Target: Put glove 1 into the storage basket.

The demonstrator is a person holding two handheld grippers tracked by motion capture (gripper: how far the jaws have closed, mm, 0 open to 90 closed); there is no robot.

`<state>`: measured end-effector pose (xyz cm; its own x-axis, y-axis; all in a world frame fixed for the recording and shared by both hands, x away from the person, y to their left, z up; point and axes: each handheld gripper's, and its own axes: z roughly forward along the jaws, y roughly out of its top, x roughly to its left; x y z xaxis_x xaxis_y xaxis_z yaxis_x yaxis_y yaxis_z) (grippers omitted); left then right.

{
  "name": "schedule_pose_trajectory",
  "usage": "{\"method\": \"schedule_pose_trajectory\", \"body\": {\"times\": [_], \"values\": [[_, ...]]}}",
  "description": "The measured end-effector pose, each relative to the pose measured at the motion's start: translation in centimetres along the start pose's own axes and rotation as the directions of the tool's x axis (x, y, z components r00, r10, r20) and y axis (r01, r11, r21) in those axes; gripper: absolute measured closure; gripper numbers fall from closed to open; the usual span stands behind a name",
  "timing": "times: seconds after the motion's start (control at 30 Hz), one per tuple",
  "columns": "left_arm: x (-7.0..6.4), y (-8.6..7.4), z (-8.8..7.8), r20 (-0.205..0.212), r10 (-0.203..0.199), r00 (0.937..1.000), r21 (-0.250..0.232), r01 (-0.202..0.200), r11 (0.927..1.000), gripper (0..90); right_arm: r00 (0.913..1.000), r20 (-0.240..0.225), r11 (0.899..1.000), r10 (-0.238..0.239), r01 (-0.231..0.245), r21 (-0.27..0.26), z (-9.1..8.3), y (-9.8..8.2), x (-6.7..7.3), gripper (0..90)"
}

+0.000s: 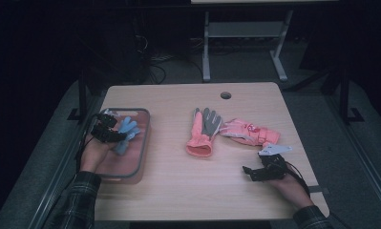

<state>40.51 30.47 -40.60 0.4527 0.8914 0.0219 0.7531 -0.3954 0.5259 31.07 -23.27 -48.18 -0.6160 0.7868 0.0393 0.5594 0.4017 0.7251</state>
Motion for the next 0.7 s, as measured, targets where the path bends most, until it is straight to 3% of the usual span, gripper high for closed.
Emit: {"method": "schedule_pose_trajectory", "body": {"times": [0.2, 0.37, 0.57, 0.7], "values": [[0.2, -0.5, 1.3, -0.006, -0.004, 1.0000, 0.037, 0.004, 0.9993, 73.5, 1.0000, 0.000, 1.000, 0.001, -0.001, 0.000, 0.0, 0.0, 0.0, 13.3], [0.0, -0.5, 0.8, 0.003, -0.001, 1.0000, 0.021, 0.001, 0.9998, 70.1, 1.0000, 0.000, 1.000, 0.002, -0.002, 0.001, 0.0, 0.0, 0.0, 13.3], [-0.2, -0.8, 1.0, 0.005, 0.013, 0.9999, 0.038, -0.014, 0.9992, 66.1, 1.0000, 0.000, 1.000, 0.001, -0.001, 0.001, 0.0, 0.0, 0.0, 13.3], [-0.3, -1.1, 1.5, 0.039, 0.029, 0.9988, 0.065, -0.032, 0.9974, 59.6, 1.0000, 0.000, 1.000, 0.001, -0.001, 0.000, 0.0, 0.0, 0.0, 13.3]]}}
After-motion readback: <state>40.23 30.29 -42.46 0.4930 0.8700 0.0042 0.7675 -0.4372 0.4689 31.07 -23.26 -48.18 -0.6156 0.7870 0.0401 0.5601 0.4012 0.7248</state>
